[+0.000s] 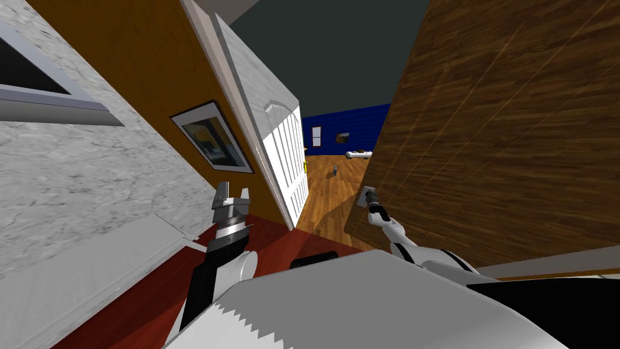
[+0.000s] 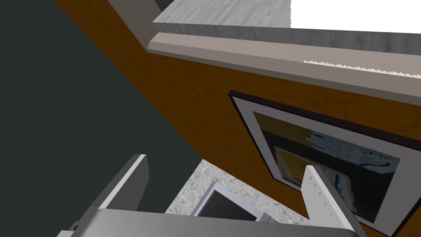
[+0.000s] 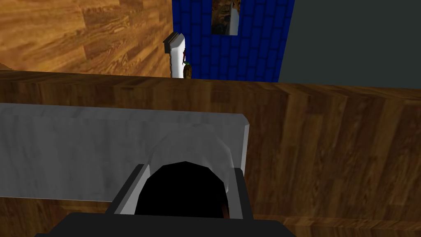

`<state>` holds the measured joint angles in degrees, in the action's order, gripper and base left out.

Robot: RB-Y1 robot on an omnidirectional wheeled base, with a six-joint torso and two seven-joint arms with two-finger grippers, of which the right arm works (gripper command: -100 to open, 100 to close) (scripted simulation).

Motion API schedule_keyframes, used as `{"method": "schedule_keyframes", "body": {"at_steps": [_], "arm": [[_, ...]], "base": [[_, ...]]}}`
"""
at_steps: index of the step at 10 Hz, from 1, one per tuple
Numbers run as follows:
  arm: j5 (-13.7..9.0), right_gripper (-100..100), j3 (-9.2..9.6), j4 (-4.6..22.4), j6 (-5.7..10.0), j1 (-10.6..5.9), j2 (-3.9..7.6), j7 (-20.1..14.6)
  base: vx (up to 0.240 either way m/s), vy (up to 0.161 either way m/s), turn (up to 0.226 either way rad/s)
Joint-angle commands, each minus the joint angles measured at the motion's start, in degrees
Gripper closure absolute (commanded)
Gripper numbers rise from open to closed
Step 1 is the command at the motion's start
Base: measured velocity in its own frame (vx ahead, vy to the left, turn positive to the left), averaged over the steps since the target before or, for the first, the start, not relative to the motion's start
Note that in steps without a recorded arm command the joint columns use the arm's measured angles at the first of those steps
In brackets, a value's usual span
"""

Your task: Push the door open

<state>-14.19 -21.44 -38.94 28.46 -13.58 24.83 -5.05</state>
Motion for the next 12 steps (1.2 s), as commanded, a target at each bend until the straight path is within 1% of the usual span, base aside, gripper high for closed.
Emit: {"method": "schedule_keyframes", "body": {"at_steps": [1,2,3,4,5,6,11,12], "arm": [[0.1,100,-2.08,-0.5,-0.19,0.00,0.08,1.0],[0.2,100,-3.02,-0.4,-0.18,-0.15,-0.02,1.5],[0.2,100,-3.02,-0.4,-0.18,-0.15,-0.02,1.5],[0.4,100,-4.91,0.0,-0.15,-0.47,-0.22,2.5],[0.4,100,-4.91,0.0,-0.15,-0.47,-0.22,2.5],[0.6,100,-6.90,0.4,-0.12,-0.81,-0.43,3.5],[1.1,100,-12.01,1.4,-0.04,-1.67,-0.97,6.0],[1.1,100,-12.01,1.4,-0.04,-1.67,-0.97,6.0]], "base": [[0.149,-0.031,-0.006],[0.115,-0.026,-0.002],[0.063,-0.014,0.003],[0.095,-0.012,0.008],[0.083,-0.010,-0.012],[0.084,-0.024,-0.004],[0.110,-0.030,-0.003],[0.073,-0.014,-0.010]]}}
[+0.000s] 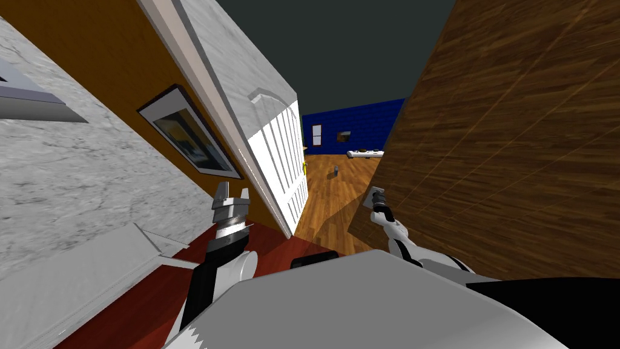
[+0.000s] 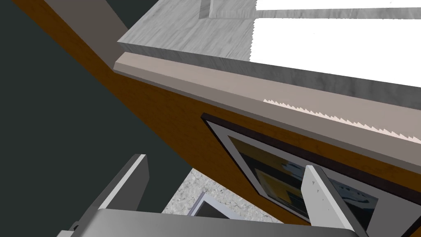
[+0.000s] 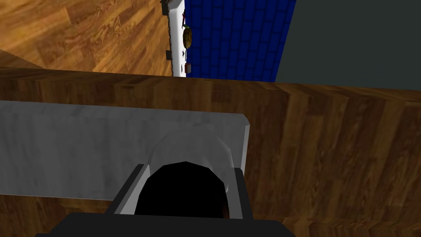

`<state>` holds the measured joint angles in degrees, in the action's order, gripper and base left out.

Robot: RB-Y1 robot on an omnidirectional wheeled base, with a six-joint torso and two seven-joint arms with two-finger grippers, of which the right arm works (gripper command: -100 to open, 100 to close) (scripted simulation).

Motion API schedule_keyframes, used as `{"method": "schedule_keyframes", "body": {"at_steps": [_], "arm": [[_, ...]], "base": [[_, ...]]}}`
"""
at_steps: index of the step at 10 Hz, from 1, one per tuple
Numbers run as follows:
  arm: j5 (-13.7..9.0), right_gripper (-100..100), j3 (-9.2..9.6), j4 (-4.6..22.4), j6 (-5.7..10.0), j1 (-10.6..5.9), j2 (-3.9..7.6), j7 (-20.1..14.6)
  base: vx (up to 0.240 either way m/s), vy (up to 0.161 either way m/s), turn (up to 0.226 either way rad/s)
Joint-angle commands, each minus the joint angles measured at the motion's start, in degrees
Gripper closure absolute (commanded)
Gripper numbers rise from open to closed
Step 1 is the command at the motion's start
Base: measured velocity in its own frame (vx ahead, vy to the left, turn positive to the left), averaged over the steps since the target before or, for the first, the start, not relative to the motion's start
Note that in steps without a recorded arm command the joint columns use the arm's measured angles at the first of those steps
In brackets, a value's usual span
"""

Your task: Push the door open

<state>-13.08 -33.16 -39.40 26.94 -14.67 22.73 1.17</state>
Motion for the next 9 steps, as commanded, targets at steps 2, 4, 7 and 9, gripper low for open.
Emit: {"method": "schedule_keyframes", "body": {"at_steps": [2,4,7,9], "arm": [[0.2,100,-2.36,2.3,1.53,-0.92,0.90,0.8],[0.4,100,-4.42,2.7,1.56,-1.27,0.69,1.9],[0.7,100,-7.43,3.3,1.61,-1.77,0.37,3.4],[0.7,100,-7.43,3.3,1.61,-1.77,0.37,3.4]], "base": [[0.051,-0.010,0.001],[0.107,-0.015,-0.008],[0.107,-0.028,-0.011],[0.051,-0.025,0.001]]}}
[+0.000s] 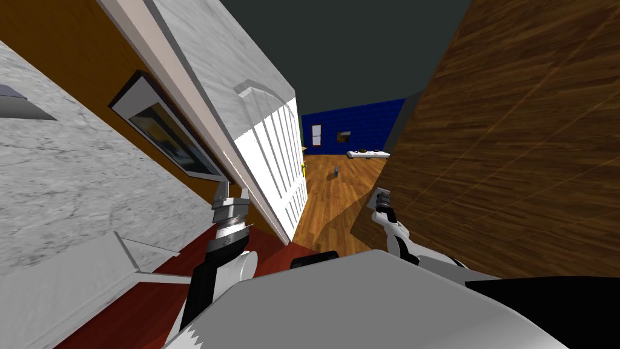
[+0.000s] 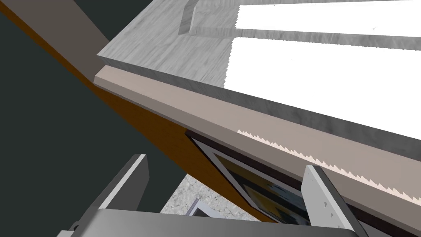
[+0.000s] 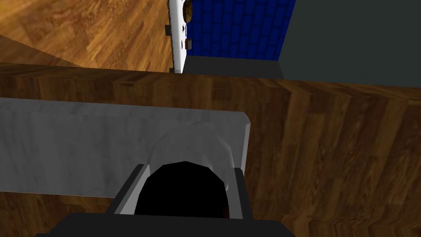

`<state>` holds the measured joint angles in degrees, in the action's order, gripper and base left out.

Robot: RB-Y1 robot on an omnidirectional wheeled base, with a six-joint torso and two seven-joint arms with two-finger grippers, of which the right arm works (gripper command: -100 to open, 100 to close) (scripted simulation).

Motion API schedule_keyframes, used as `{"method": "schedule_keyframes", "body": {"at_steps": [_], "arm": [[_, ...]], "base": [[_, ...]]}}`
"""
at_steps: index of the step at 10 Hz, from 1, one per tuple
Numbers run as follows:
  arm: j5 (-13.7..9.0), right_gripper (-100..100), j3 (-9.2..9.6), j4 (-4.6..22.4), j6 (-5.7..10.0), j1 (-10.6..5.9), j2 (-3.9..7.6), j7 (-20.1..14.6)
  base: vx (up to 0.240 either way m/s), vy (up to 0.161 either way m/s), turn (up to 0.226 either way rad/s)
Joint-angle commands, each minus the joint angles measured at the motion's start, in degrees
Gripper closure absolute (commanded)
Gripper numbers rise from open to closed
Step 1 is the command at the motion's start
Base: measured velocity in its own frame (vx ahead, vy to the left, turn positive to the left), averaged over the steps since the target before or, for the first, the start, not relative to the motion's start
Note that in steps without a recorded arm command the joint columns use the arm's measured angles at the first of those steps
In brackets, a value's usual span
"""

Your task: Push the door open

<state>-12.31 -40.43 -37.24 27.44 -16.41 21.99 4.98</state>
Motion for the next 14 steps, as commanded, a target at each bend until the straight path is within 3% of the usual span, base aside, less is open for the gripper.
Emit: {"method": "schedule_keyframes", "body": {"at_steps": [1,3,5,6,9,10,13,14], "arm": [[0.1,100,-2.06,1.5,1.13,-0.36,0.91,0.5],[0.3,100,-3.92,1.9,1.16,-0.67,0.71,1.4],[0.3,100,-3.92,1.9,1.16,-0.67,0.71,1.4],[0.5,100,-5.63,2.2,1.19,-0.96,0.53,2.3],[0.5,100,-5.63,2.2,1.19,-0.96,0.53,2.3],[0.7,100,-7.24,2.6,1.21,-1.23,0.36,3.1],[0.8,100,-8.71,2.9,1.24,-1.47,0.20,3.8],[0.9,100,-9.97,3.1,1.26,-1.69,0.07,4.5]], "base": [[0.070,-0.008,-0.003],[0.111,-0.018,-0.015],[0.049,-0.017,-0.008],[0.075,-0.013,0.008],[0.042,-0.007,-0.009],[0.061,-0.015,-0.008],[0.099,-0.018,-0.016],[0.097,-0.032,-0.008]]}}
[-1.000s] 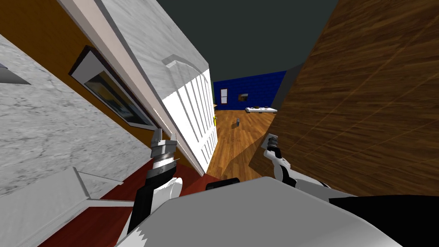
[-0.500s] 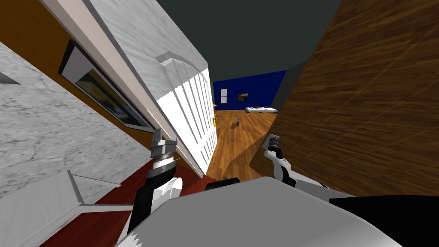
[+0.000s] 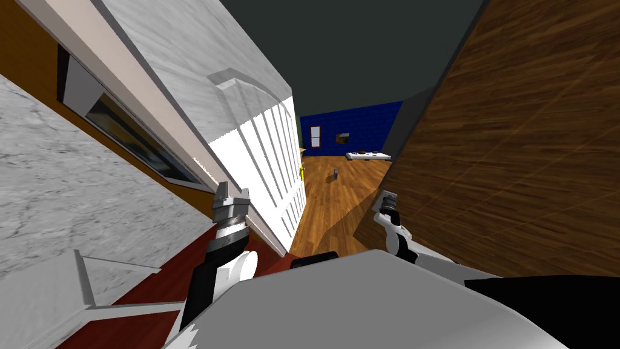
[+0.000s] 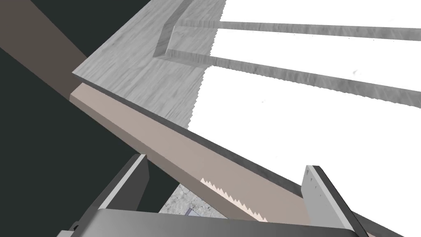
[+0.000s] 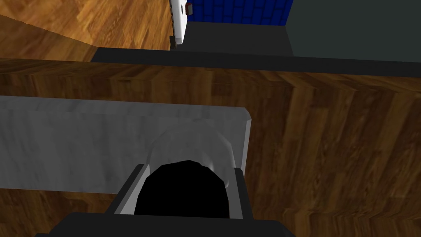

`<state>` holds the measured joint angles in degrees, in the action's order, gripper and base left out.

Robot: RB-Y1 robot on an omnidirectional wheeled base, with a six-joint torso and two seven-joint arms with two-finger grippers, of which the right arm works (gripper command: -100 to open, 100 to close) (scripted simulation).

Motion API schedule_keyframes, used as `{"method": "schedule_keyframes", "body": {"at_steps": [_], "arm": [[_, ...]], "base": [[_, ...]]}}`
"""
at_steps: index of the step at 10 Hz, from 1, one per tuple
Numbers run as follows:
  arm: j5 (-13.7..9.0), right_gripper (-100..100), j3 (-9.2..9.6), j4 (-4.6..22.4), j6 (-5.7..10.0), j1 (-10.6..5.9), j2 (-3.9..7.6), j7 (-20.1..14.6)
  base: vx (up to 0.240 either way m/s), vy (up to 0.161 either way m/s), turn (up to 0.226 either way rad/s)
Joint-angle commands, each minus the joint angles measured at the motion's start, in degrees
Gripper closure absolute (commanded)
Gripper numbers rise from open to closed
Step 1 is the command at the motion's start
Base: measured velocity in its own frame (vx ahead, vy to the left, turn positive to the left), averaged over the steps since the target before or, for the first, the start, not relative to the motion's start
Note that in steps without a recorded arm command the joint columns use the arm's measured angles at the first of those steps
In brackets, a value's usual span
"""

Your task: Push the door open

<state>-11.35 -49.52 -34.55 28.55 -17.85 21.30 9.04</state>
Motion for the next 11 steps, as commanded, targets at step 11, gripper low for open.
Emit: {"method": "schedule_keyframes", "body": {"at_steps": [11], "arm": [[-0.3,100,-8.56,2.6,2.68,-4.72,-1.76,8.4]], "base": [[0.112,-0.081,-0.049]]}}
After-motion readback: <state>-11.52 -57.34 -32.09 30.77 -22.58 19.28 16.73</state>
